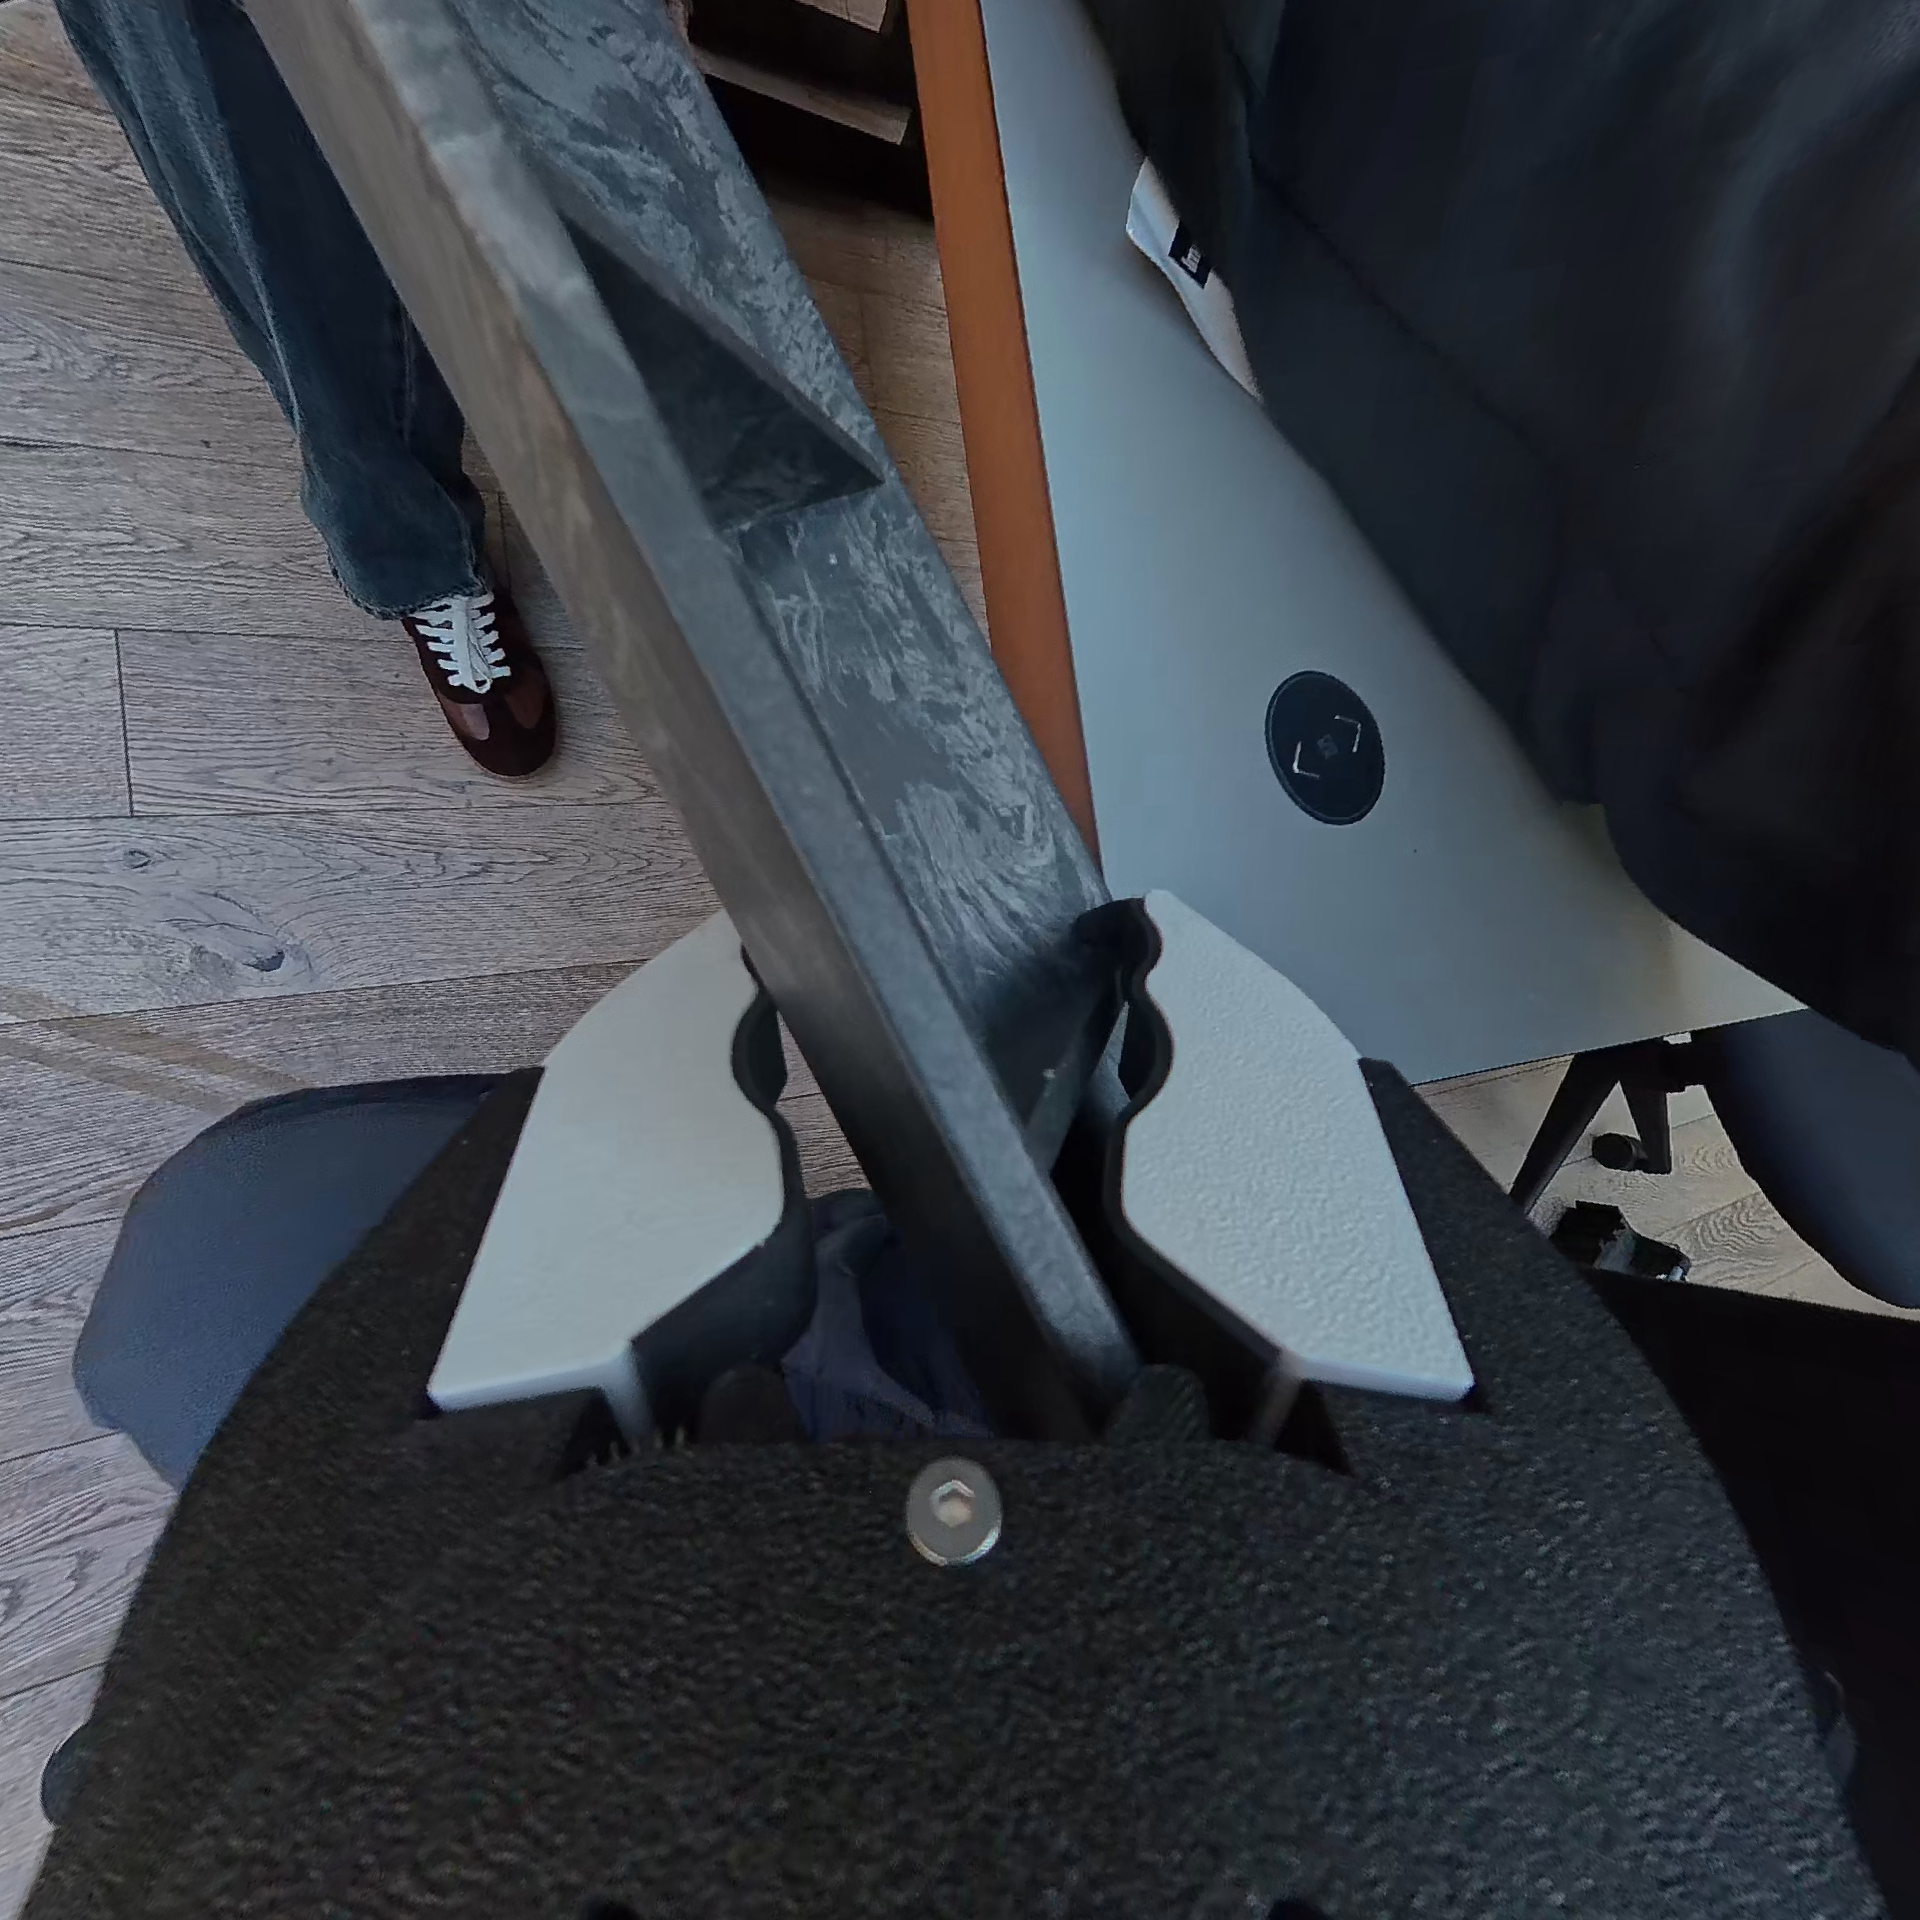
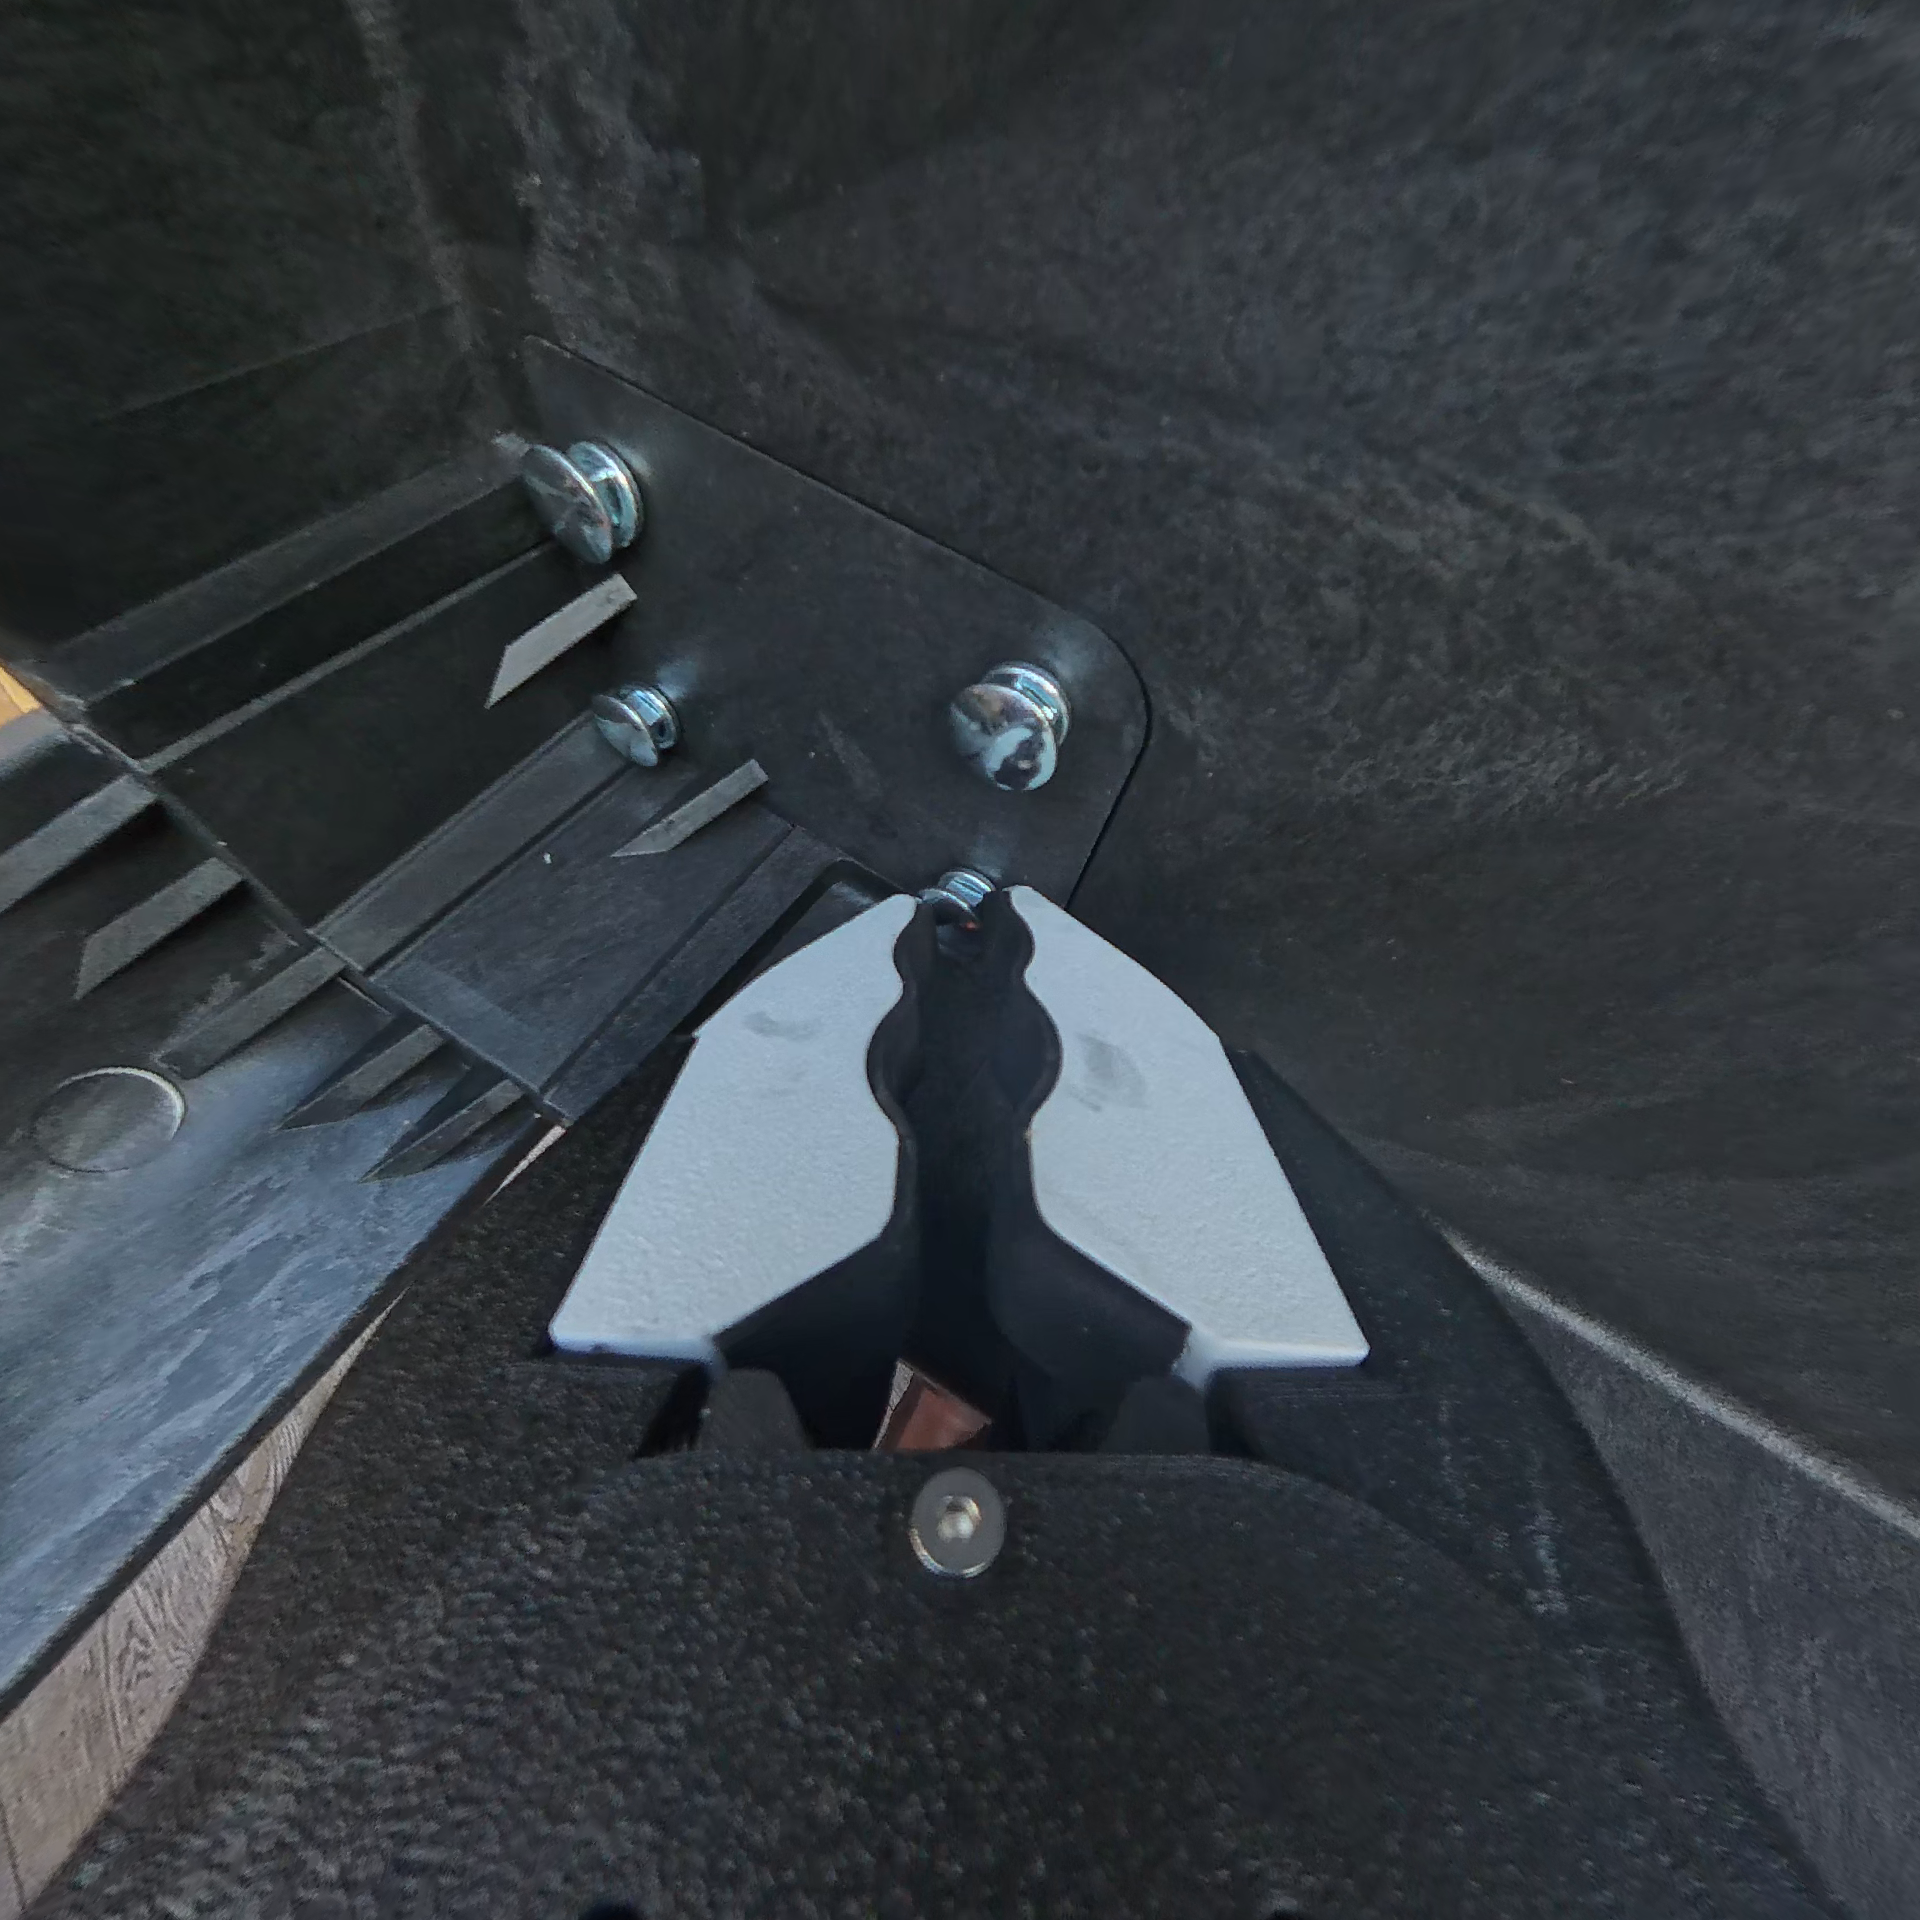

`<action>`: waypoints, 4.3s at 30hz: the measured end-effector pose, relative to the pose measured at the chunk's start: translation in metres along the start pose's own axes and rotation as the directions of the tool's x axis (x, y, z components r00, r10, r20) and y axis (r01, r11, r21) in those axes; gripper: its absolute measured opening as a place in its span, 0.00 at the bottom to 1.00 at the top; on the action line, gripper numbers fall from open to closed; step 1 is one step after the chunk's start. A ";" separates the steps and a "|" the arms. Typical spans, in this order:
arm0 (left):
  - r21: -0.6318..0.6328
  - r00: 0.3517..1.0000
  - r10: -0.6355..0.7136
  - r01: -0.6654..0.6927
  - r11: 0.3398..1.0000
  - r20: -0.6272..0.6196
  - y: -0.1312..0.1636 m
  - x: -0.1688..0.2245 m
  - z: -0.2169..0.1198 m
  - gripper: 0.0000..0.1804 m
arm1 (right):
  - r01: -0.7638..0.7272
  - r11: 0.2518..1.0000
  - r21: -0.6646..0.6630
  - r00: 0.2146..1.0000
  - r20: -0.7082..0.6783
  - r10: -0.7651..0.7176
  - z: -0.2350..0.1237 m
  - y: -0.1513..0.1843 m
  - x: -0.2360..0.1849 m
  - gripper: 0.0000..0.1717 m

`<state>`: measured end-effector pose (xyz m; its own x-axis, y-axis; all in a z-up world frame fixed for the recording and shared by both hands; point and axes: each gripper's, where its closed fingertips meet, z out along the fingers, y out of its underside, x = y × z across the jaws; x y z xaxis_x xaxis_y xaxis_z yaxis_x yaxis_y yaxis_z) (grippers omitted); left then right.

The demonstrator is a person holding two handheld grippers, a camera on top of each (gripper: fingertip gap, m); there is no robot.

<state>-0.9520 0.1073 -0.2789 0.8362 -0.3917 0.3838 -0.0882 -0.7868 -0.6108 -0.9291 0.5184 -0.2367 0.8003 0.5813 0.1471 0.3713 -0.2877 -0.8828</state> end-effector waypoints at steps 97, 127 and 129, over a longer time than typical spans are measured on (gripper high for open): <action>0.048 0.999 0.005 -0.003 0.999 -0.037 0.013 -0.006 -0.013 0.43 | 0.000 1.000 0.013 1.000 -0.001 0.000 -0.005 -0.003 -0.001 0.05; -0.069 0.915 -0.081 0.059 0.996 -0.395 -0.068 0.006 -0.010 0.60 | 0.049 0.998 0.026 0.994 -0.095 -0.046 -0.006 -0.004 0.008 0.00; -0.082 0.957 -0.053 0.031 0.996 -0.284 -0.059 -0.003 0.001 0.54 | 0.041 0.998 0.043 0.995 -0.092 -0.037 -0.008 -0.005 0.008 0.00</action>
<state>-0.9484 0.1552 -0.2447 0.6515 -0.4685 0.5967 -0.1062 -0.8351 -0.5397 -0.9210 0.5180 -0.2271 0.8259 0.5190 0.2204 0.3835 -0.2304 -0.8943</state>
